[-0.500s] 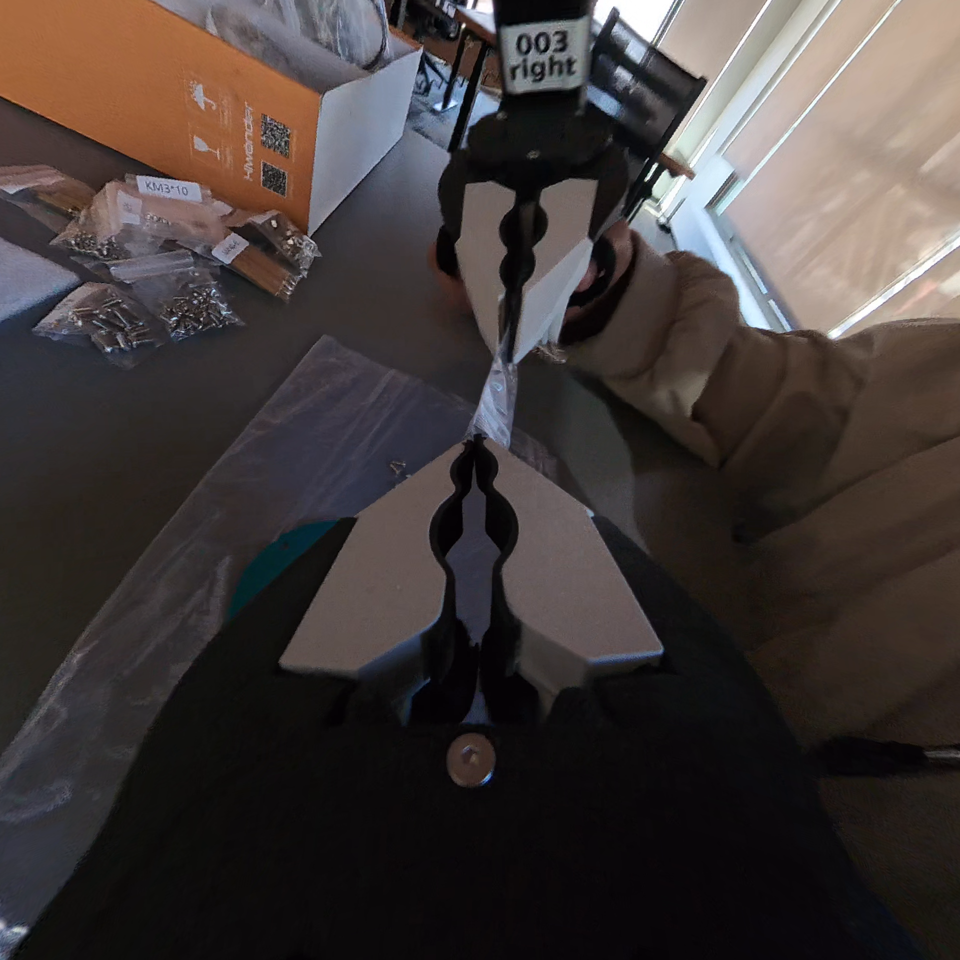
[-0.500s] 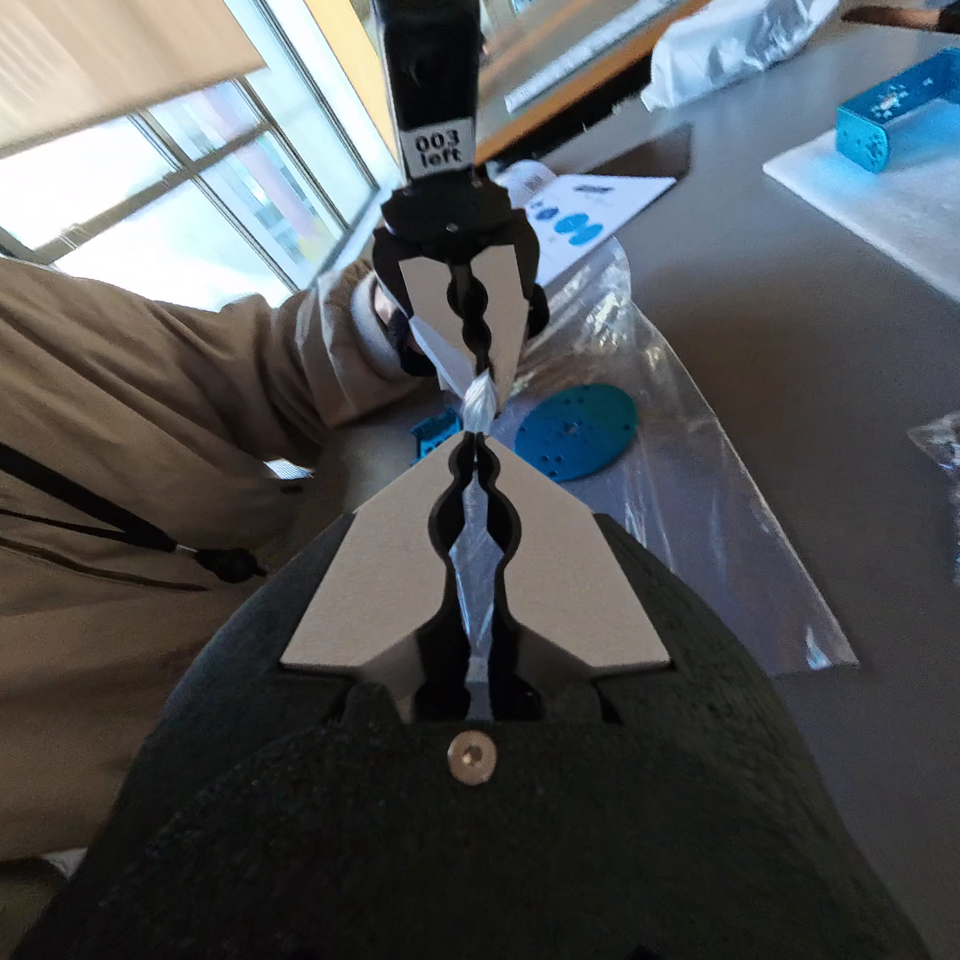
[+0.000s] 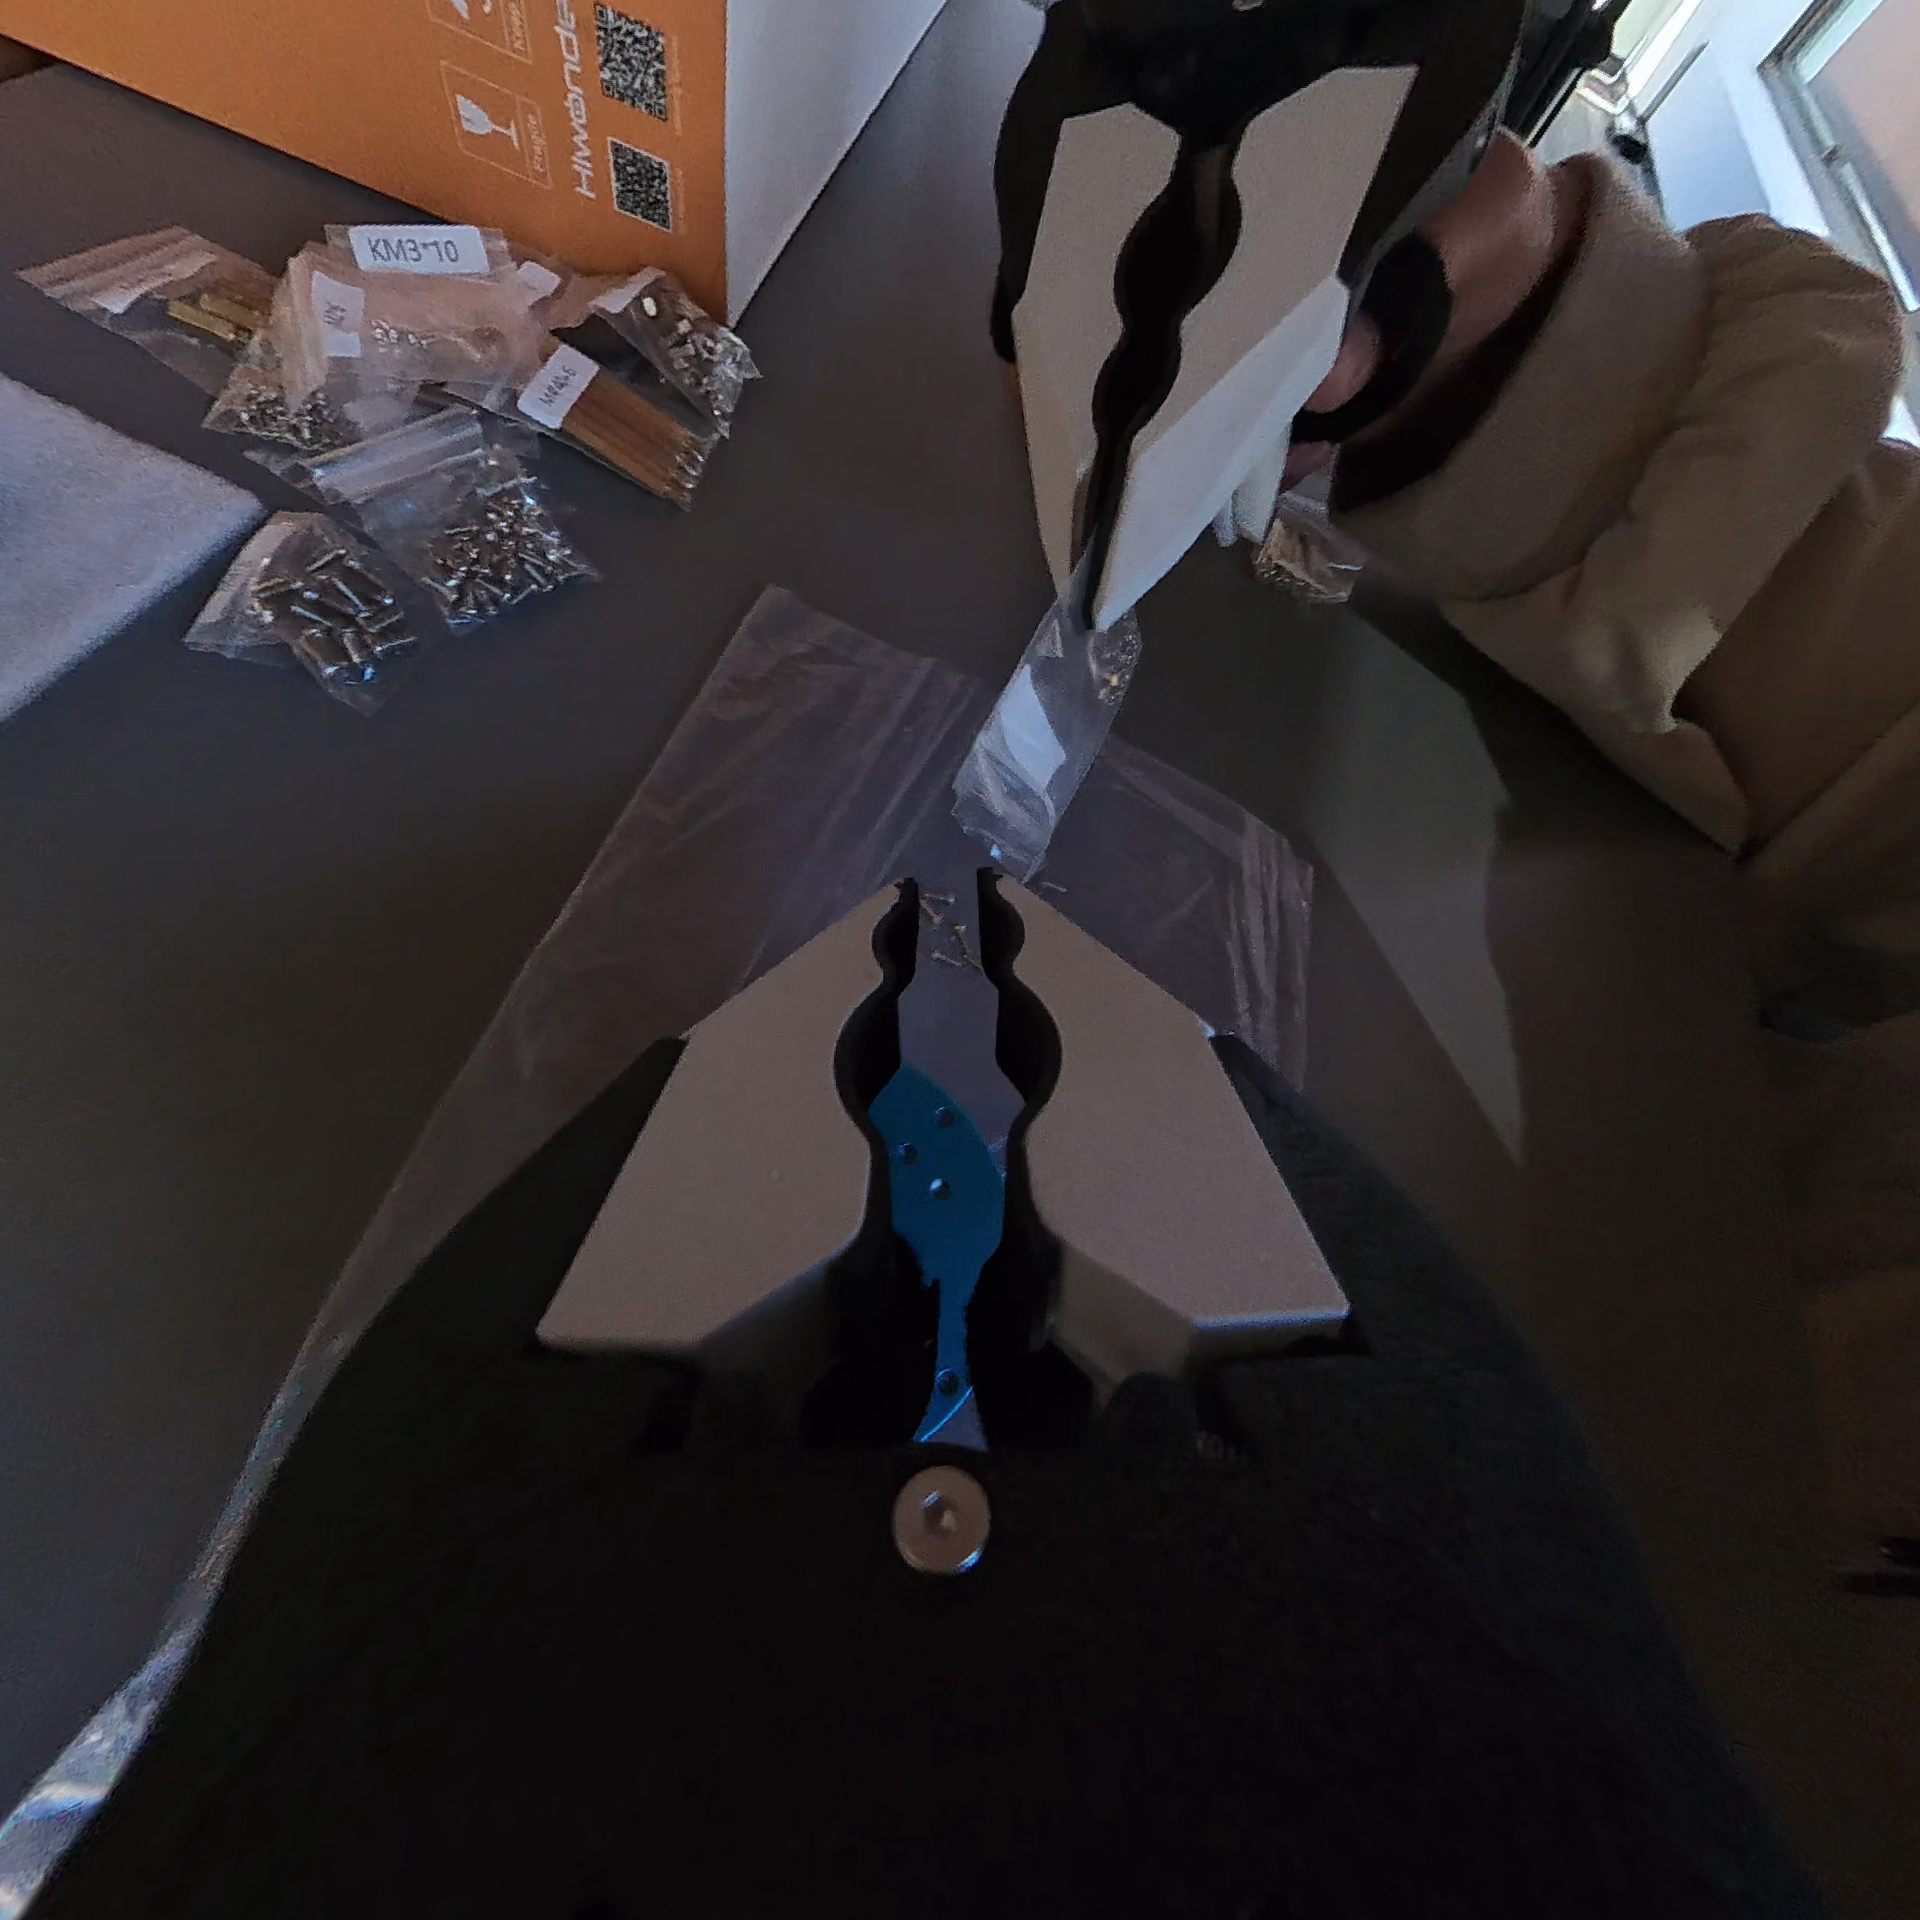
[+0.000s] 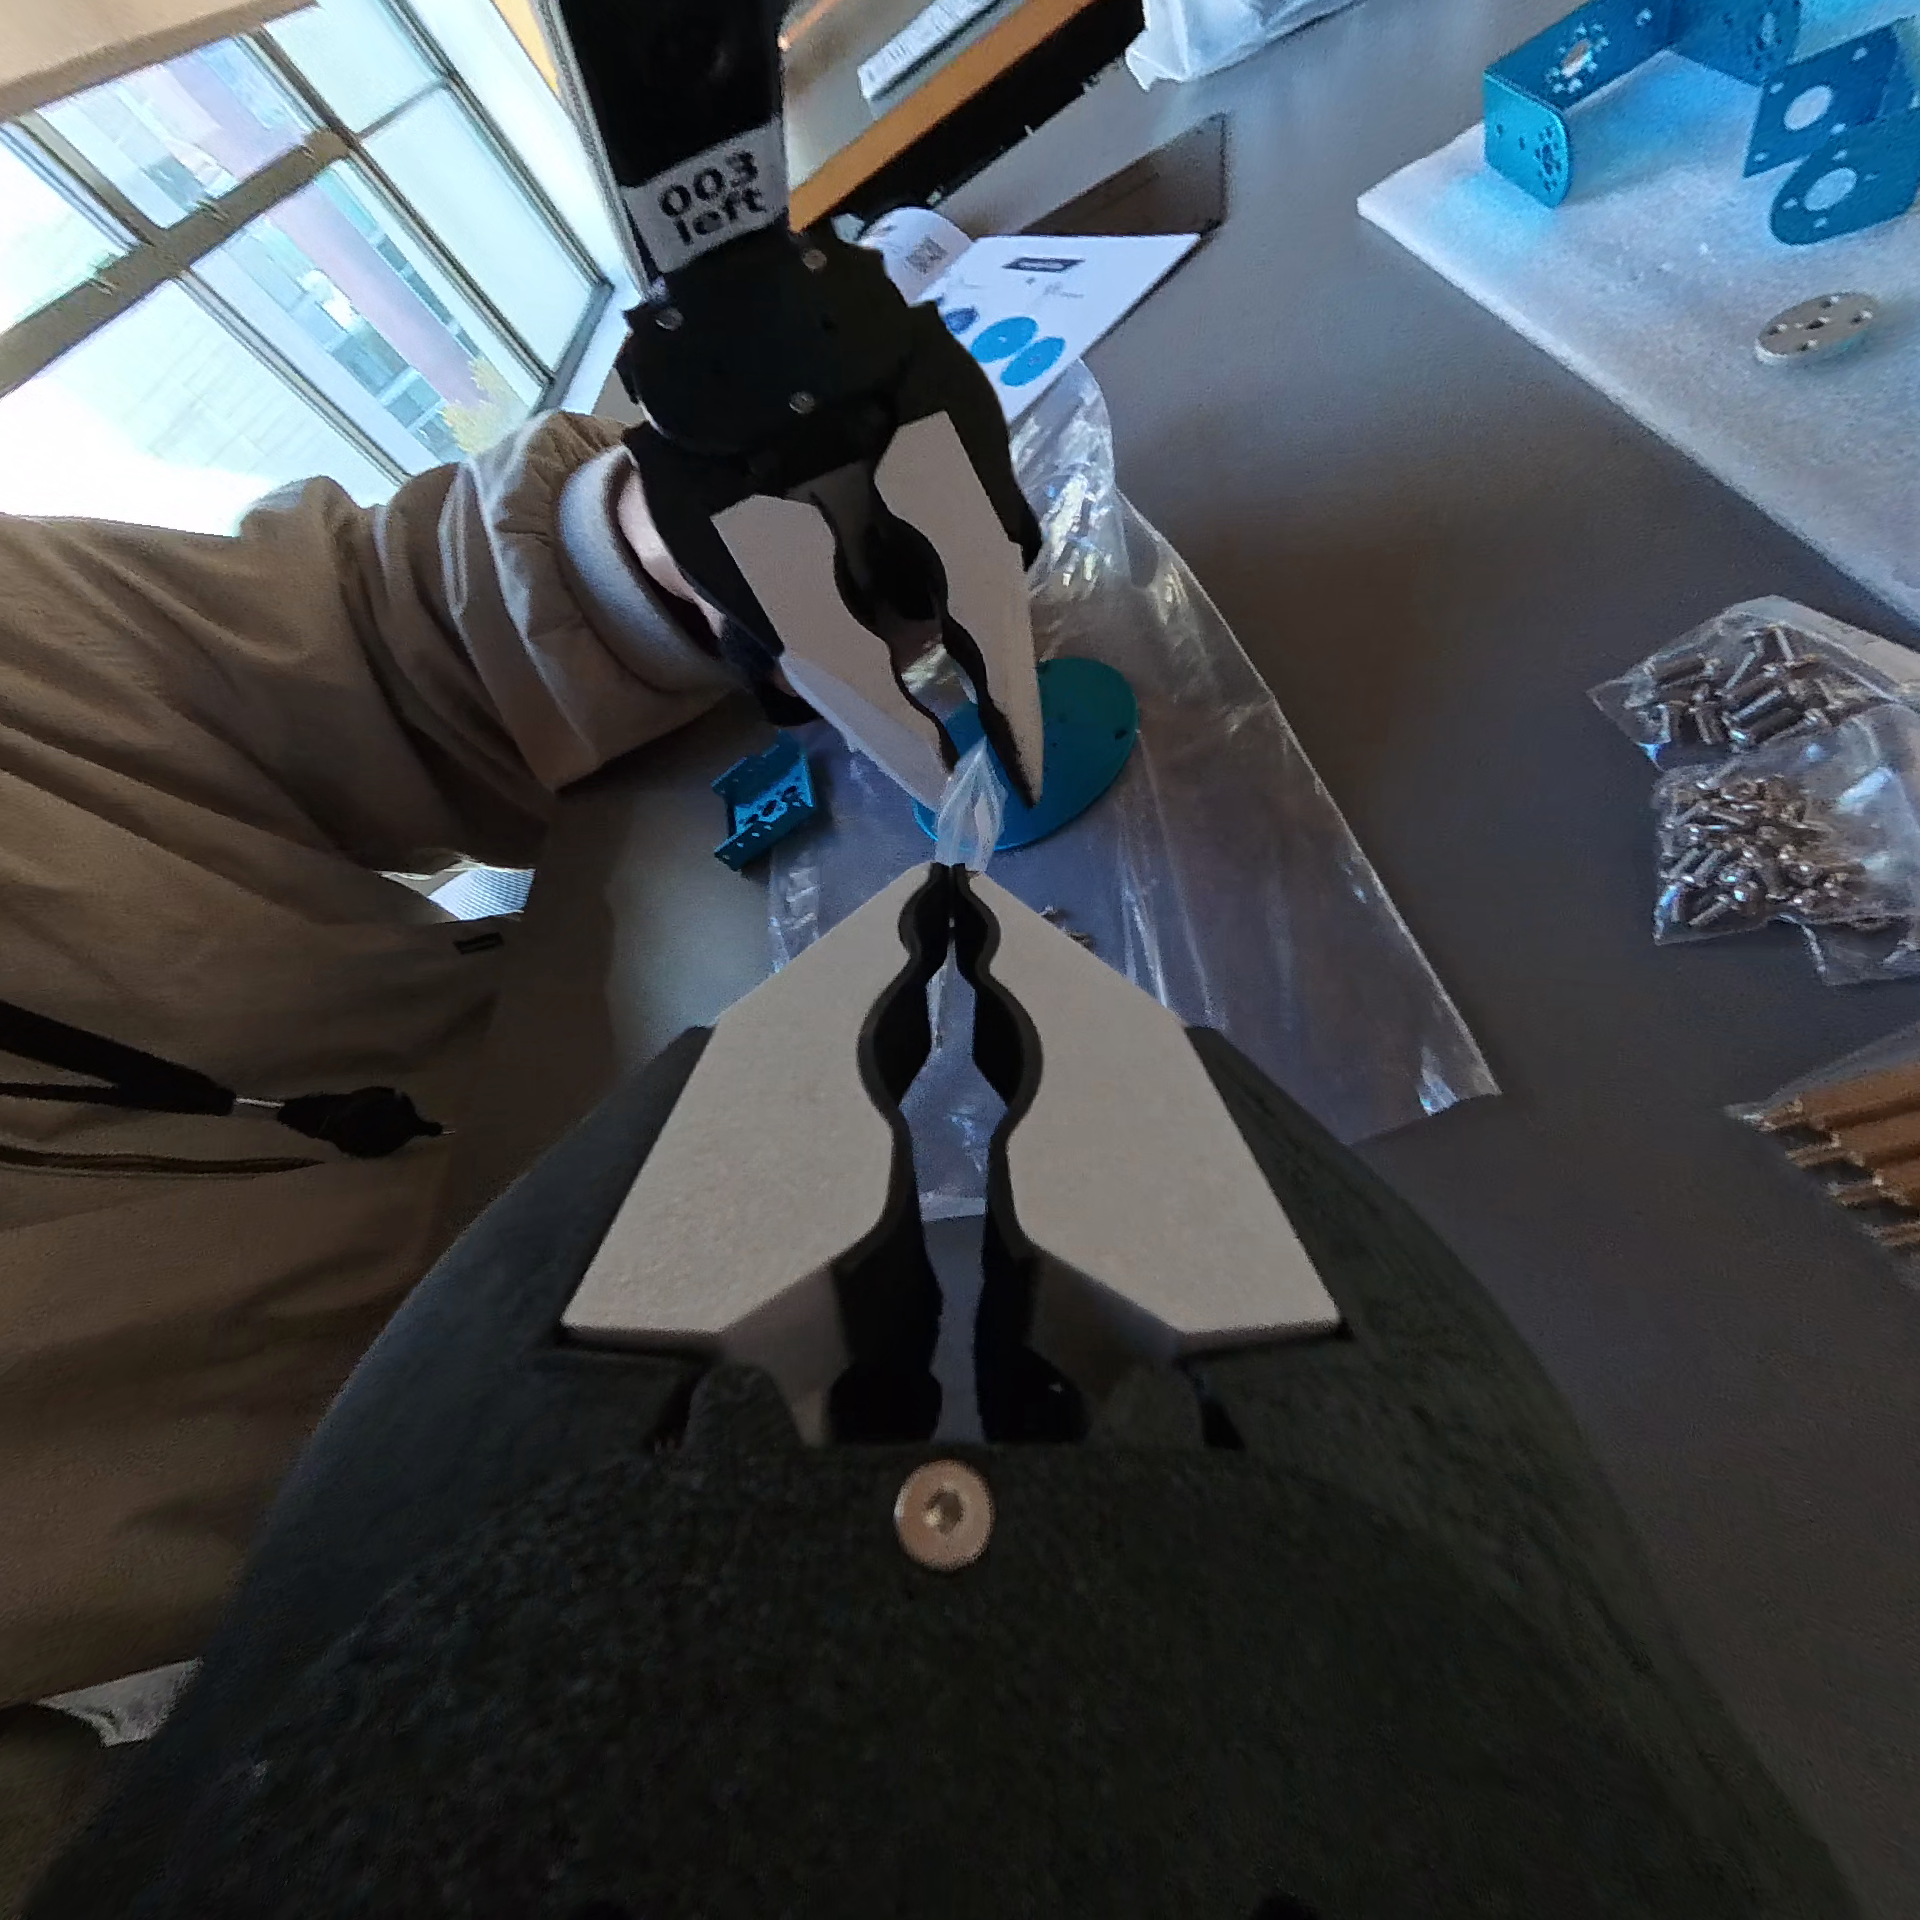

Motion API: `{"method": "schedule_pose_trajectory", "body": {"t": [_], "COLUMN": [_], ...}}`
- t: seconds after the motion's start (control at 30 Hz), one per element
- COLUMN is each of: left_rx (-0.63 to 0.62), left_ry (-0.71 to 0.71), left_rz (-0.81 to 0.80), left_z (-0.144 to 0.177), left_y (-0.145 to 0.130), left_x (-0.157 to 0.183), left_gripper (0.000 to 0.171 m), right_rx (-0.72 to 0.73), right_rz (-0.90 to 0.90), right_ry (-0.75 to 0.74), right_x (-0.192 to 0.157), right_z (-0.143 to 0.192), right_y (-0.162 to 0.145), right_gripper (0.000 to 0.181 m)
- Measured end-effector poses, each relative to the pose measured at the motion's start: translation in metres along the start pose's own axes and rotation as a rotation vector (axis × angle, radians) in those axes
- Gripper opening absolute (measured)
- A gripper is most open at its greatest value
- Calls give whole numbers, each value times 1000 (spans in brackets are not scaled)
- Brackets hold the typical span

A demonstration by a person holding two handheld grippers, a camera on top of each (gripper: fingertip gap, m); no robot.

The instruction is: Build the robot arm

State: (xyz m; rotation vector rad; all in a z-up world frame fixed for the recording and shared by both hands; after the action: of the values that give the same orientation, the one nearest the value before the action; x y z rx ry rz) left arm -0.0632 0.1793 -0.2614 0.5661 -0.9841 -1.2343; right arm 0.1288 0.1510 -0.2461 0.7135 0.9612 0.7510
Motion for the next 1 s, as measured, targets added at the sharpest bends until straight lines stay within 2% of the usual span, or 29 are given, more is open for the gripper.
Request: {"method": "schedule_pose_trajectory", "body": {"t": [0.1,0.37,0.5,0.7,1.0], "left_rx": [9,19,2,-67,-34], "left_ry": [33,1,4,82,83], "left_rz": [-5,-2,-15,-85,-55], "left_z": [3,4,2,-3,-1], "left_y": [0,-13,-14,-15,-15], "left_x": [-4,2,8,7,4], "left_gripper": [10,10,7,0,1], "right_rx": [-3,-124,-154,-194,-193], "right_rz": [23,70,58,58,65], "right_ry": [-12,-147,-142,-164,-181], "right_x": [-6,-4,-1,2,3], "right_z": [-2,0,-4,-2,1], "right_y": [4,-1,-5,-9,-9], "right_gripper": [0,0,0,0,0]}}
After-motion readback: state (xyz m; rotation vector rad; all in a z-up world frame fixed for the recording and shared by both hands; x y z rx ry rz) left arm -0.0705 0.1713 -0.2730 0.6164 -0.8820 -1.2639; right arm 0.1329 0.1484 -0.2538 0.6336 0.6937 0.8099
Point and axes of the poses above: each gripper's, where its closed fingertips meet, z back along the fingers, y out of its top, x = y × z across the jaws, the point moved 9 cm from there along z, back along the fingers, and after that the axes turned 4 degrees about -y, right-handed, at the moved point
